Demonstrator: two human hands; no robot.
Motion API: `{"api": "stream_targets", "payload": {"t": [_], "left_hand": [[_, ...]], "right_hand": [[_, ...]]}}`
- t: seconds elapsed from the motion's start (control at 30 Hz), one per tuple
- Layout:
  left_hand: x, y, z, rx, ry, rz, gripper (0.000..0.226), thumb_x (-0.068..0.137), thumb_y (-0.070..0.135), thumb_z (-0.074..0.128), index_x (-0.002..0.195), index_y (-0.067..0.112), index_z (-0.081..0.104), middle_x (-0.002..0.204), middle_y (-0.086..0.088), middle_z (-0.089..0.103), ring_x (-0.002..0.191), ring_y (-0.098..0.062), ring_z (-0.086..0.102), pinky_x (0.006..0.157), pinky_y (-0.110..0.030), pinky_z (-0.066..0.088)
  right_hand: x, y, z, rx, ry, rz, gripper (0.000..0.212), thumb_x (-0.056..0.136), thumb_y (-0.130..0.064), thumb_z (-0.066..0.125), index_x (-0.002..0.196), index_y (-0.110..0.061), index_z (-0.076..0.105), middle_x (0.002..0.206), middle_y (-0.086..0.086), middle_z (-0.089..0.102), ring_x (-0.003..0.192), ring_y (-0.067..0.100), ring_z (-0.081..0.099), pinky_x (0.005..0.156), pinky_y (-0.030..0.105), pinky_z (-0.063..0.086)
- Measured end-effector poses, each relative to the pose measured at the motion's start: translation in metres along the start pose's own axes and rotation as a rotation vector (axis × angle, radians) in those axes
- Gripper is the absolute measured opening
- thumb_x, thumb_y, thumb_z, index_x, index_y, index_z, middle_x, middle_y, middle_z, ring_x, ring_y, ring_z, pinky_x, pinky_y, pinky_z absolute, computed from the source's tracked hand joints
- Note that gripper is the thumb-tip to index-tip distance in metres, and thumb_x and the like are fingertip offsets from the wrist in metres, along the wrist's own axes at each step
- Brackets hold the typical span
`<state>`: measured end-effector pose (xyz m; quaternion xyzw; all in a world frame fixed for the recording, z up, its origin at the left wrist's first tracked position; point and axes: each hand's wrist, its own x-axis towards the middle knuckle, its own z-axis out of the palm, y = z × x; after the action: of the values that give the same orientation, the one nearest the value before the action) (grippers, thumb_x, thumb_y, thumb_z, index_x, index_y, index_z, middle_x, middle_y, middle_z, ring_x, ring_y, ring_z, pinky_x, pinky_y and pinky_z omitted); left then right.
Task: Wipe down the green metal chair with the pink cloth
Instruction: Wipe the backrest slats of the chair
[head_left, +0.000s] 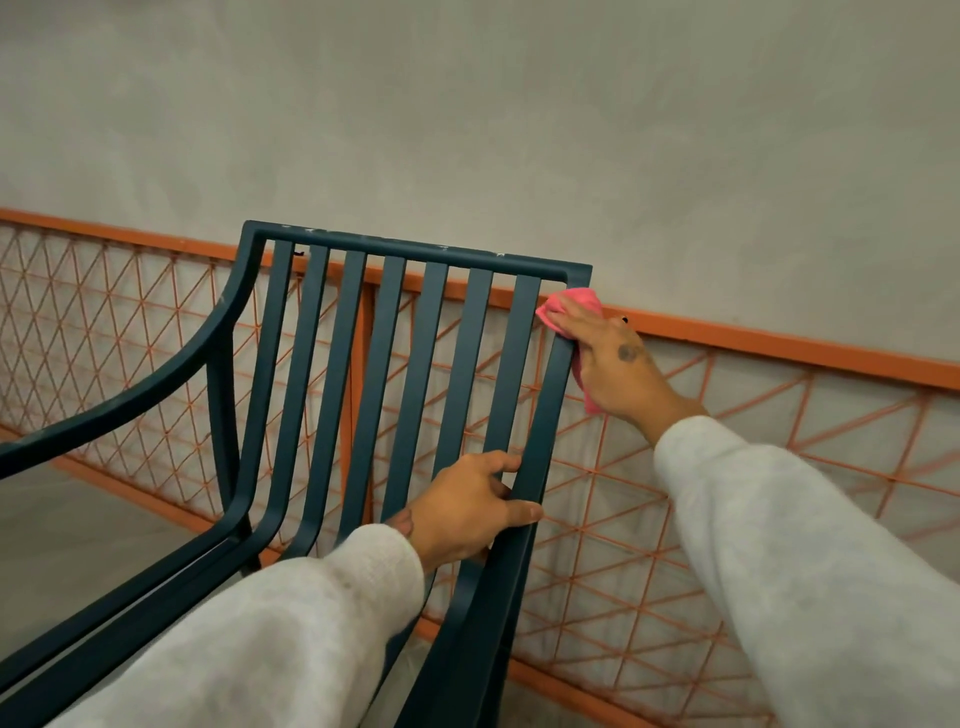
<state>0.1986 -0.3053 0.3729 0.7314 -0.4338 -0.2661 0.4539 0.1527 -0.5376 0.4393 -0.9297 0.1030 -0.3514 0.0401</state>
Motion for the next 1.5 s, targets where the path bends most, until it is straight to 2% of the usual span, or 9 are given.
{"api": "stream_targets", "payload": {"t": [0.2, 0.47, 0.63, 0.73, 0.87, 0.97, 1.07, 1.33, 1.5], "left_hand": [[-0.001, 0.001, 0.001, -0.033, 0.004, 0.003, 0.049, 0.090, 0.021, 0.069, 0.135, 0.026, 0.050, 0.090, 0.007, 0.068, 0.085, -0.012, 0.069, 0.075, -0.039, 0.062], [0.000, 0.000, 0.001, -0.007, 0.015, 0.001, 0.056, 0.090, 0.023, 0.068, 0.141, 0.025, 0.045, 0.083, 0.016, 0.059, 0.075, -0.001, 0.061, 0.064, -0.017, 0.055], [0.001, 0.000, -0.001, 0.002, 0.000, 0.001, 0.059, 0.090, 0.025, 0.068, 0.143, 0.025, 0.042, 0.086, 0.015, 0.062, 0.080, -0.005, 0.064, 0.065, -0.019, 0.057], [0.002, 0.000, -0.001, 0.014, 0.003, -0.005, 0.062, 0.090, 0.026, 0.068, 0.145, 0.025, 0.039, 0.085, 0.017, 0.057, 0.077, -0.002, 0.061, 0.062, -0.021, 0.058], [0.001, 0.001, 0.000, 0.031, 0.009, -0.004, 0.061, 0.090, 0.027, 0.068, 0.145, 0.024, 0.040, 0.083, 0.017, 0.054, 0.072, 0.001, 0.057, 0.055, -0.012, 0.053], [0.001, 0.003, 0.000, 0.043, 0.009, -0.010, 0.061, 0.090, 0.027, 0.069, 0.144, 0.024, 0.041, 0.082, 0.017, 0.054, 0.072, 0.002, 0.057, 0.056, -0.013, 0.052], [0.001, 0.003, 0.001, -0.001, 0.000, -0.027, 0.055, 0.090, 0.023, 0.069, 0.140, 0.024, 0.045, 0.086, 0.010, 0.063, 0.078, -0.007, 0.065, 0.062, -0.030, 0.061], [-0.004, 0.005, 0.002, -0.017, -0.006, -0.018, 0.033, 0.089, 0.019, 0.068, 0.121, 0.022, 0.059, 0.097, -0.013, 0.072, 0.087, -0.030, 0.072, 0.072, -0.050, 0.062], [-0.012, 0.003, 0.003, 0.036, 0.035, -0.001, 0.023, 0.089, 0.028, 0.069, 0.106, 0.012, 0.071, 0.095, -0.013, 0.075, 0.087, -0.028, 0.073, 0.075, -0.048, 0.061]], "right_hand": [[-0.076, -0.033, 0.035, 0.222, 0.078, 0.043, 0.063, 0.093, 0.013, 0.037, 0.132, -0.031, 0.059, 0.143, -0.021, 0.044, 0.133, -0.020, 0.026, 0.109, 0.001, 0.006], [-0.089, -0.031, 0.033, 0.253, 0.003, -0.037, 0.058, 0.084, 0.016, 0.045, 0.116, -0.024, 0.072, 0.129, -0.012, 0.065, 0.127, 0.001, 0.053, 0.113, 0.041, 0.037], [-0.025, -0.018, 0.005, 0.200, -0.033, 0.116, 0.061, 0.084, 0.021, 0.046, 0.116, -0.023, 0.072, 0.133, -0.008, 0.063, 0.126, 0.004, 0.052, 0.103, 0.000, 0.030], [0.007, 0.002, 0.001, 0.092, -0.045, 0.122, 0.071, 0.081, 0.021, 0.045, 0.124, -0.031, 0.066, 0.143, -0.013, 0.053, 0.135, 0.013, 0.045, 0.114, 0.027, 0.037], [0.014, 0.002, 0.010, 0.047, 0.035, 0.114, 0.085, 0.076, 0.024, 0.042, 0.137, -0.033, 0.054, 0.154, -0.011, 0.038, 0.144, 0.026, 0.031, 0.123, 0.046, 0.017], [-0.010, -0.013, 0.028, 0.117, 0.081, 0.166, 0.083, 0.081, 0.021, 0.041, 0.142, -0.034, 0.049, 0.158, -0.012, 0.030, 0.150, 0.022, 0.019, 0.124, 0.042, 0.005], [-0.046, -0.027, 0.048, 0.177, 0.116, 0.149, 0.077, 0.082, 0.021, 0.042, 0.136, -0.032, 0.056, 0.153, -0.012, 0.040, 0.145, 0.016, 0.031, 0.122, 0.033, 0.014], [-0.122, -0.075, 0.060, 0.411, 0.087, 0.203, 0.058, 0.087, 0.007, 0.040, 0.124, -0.028, 0.067, 0.139, -0.013, 0.057, 0.133, -0.001, 0.044, 0.116, 0.023, 0.026], [-0.143, -0.098, 0.044, 0.634, 0.048, 0.291, 0.054, 0.088, 0.019, 0.041, 0.118, -0.015, 0.071, 0.126, -0.020, 0.056, 0.115, -0.029, 0.041, 0.107, 0.002, 0.025]]}}
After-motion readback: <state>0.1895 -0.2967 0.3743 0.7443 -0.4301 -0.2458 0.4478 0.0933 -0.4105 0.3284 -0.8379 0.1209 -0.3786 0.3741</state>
